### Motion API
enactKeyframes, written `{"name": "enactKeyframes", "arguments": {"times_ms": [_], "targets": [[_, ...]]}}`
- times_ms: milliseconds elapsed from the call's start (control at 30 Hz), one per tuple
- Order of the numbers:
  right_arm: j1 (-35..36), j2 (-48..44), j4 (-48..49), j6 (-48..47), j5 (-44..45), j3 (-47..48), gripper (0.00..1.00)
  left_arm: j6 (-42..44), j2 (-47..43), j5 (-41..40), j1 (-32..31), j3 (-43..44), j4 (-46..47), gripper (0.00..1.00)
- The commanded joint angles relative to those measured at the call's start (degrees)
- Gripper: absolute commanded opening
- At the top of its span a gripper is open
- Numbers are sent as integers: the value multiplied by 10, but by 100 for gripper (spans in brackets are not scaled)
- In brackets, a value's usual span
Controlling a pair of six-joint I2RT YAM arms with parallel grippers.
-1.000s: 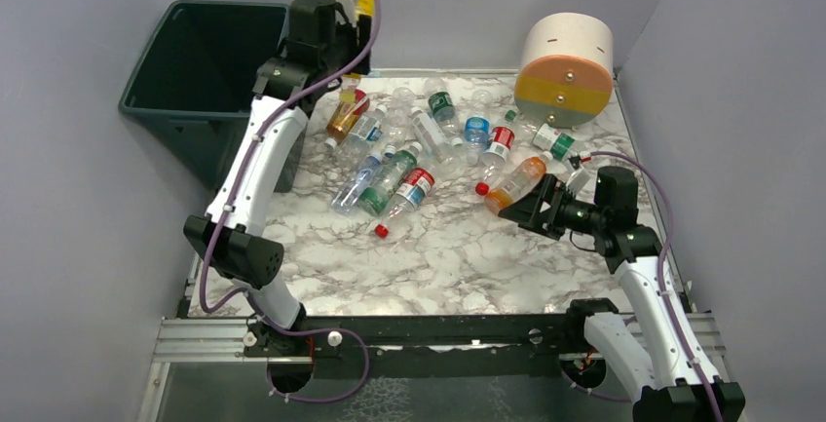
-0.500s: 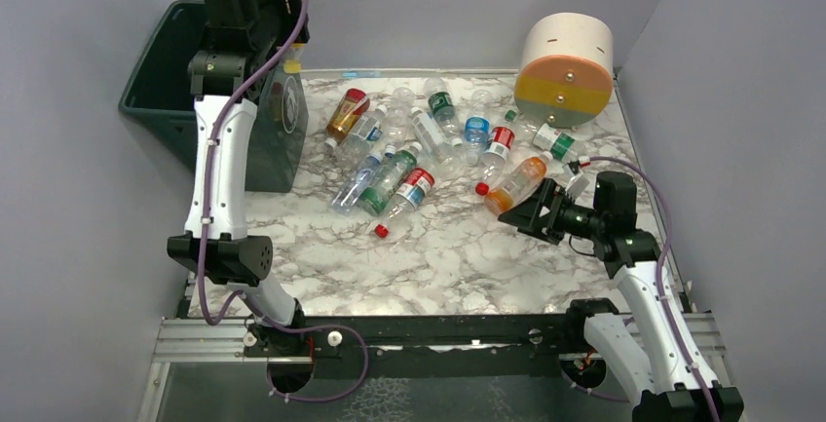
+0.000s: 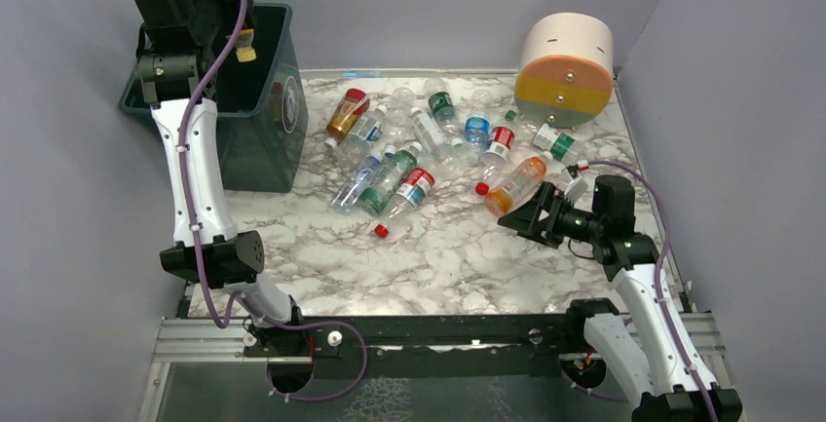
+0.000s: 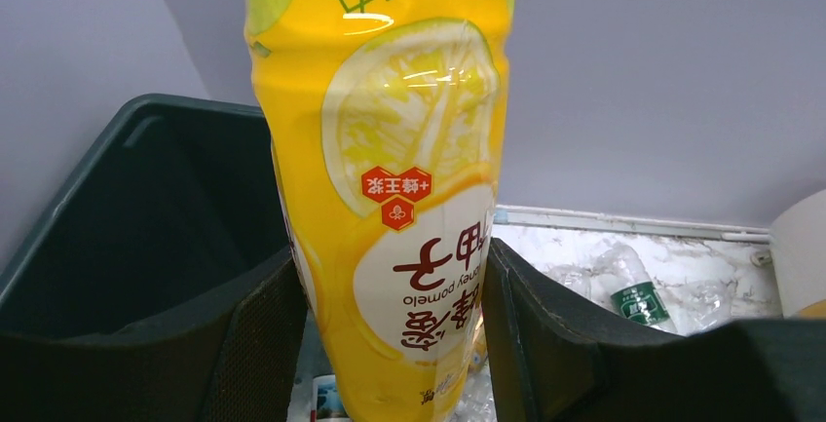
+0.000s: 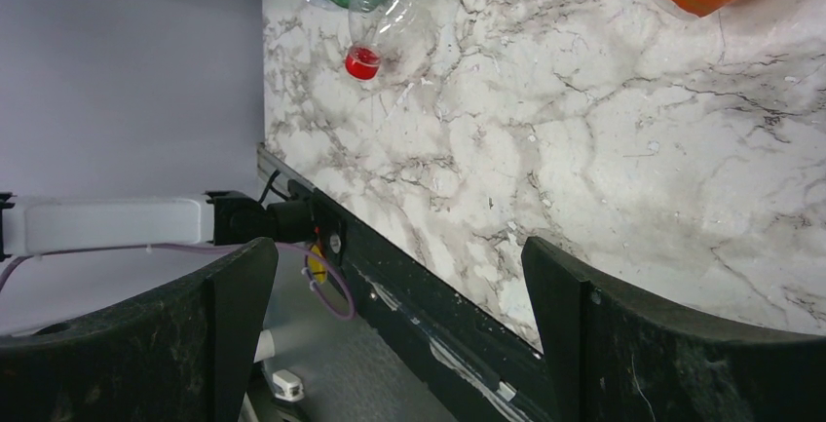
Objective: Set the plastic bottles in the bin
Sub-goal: Place the plastic bottle in the trash bin.
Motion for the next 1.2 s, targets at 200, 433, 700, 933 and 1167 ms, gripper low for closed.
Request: {"name": "enactKeyframes", "arguments": {"times_ms": [200, 433, 700, 933, 1167], "targets": [[1, 1, 19, 5, -20, -6, 100, -4, -31, 26, 41, -119, 68, 62], [1, 3, 23, 6, -20, -10, 100, -5, -48, 11, 42, -181, 92, 62], [1, 4, 29, 8, -23, -17, 100, -5, -51, -11, 43, -210, 101, 64], [1, 3, 29, 8, -23, -18, 99, -9, -51, -13, 43, -212, 100, 72], [1, 1, 27, 8, -24, -18, 100, -14, -59, -10, 43, -213, 100, 74]]}}
